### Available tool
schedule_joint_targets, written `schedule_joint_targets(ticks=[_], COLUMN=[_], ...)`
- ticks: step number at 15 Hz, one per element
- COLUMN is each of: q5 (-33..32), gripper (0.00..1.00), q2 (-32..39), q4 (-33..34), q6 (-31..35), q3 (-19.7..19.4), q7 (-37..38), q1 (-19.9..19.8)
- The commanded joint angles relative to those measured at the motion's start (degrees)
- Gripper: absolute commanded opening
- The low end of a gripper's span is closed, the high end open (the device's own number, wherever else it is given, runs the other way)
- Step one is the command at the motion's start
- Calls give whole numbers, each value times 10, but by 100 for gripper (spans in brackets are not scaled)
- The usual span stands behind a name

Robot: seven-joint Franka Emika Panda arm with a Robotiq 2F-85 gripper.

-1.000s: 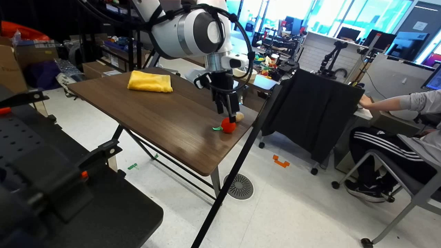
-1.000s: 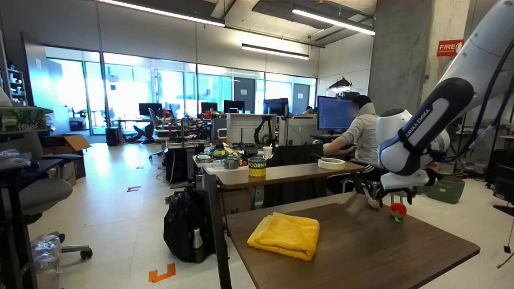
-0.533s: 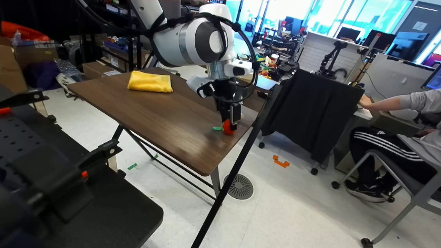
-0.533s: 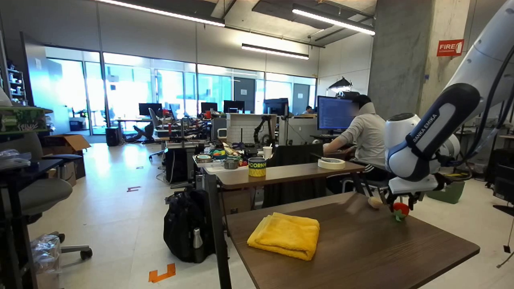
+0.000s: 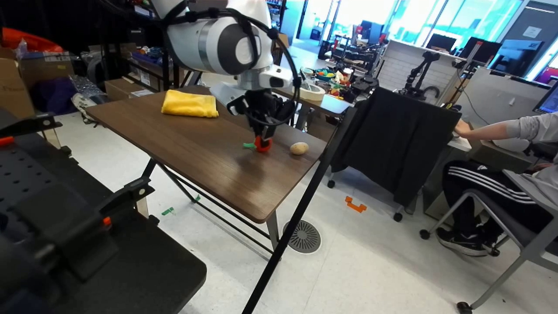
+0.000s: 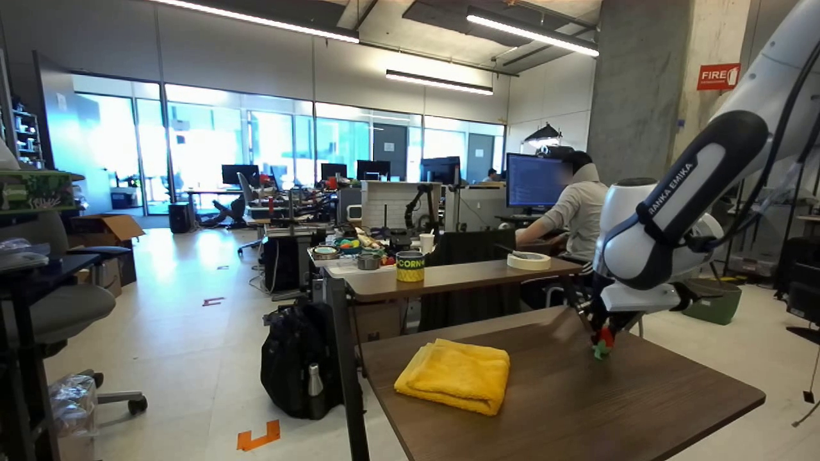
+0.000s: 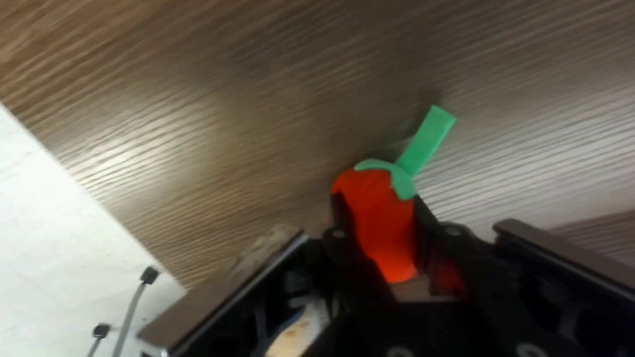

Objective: Use the yellow towel to wipe the table

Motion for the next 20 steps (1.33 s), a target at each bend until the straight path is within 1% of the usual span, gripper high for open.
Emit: schedule_joint_targets(ticks=[1, 6, 8, 10, 11, 13, 16, 20], q5=[21, 45, 57, 61, 57, 44, 24, -8], gripper=[2, 3, 3, 3, 3, 3, 3, 3], q2=[-99, -165, -174, -158, -151, -135, -120, -111], q4=[-135, -250, -294, -313, -319, -330, -344, -348], q6=[53, 85, 100, 118, 122, 137, 170, 212], q3=[83, 217, 273, 326, 347, 363, 358, 359], q7=[-72, -145, -175, -215, -236, -265, -301, -328], q1=[1, -2, -3, -14, -19, -20, -15, -26])
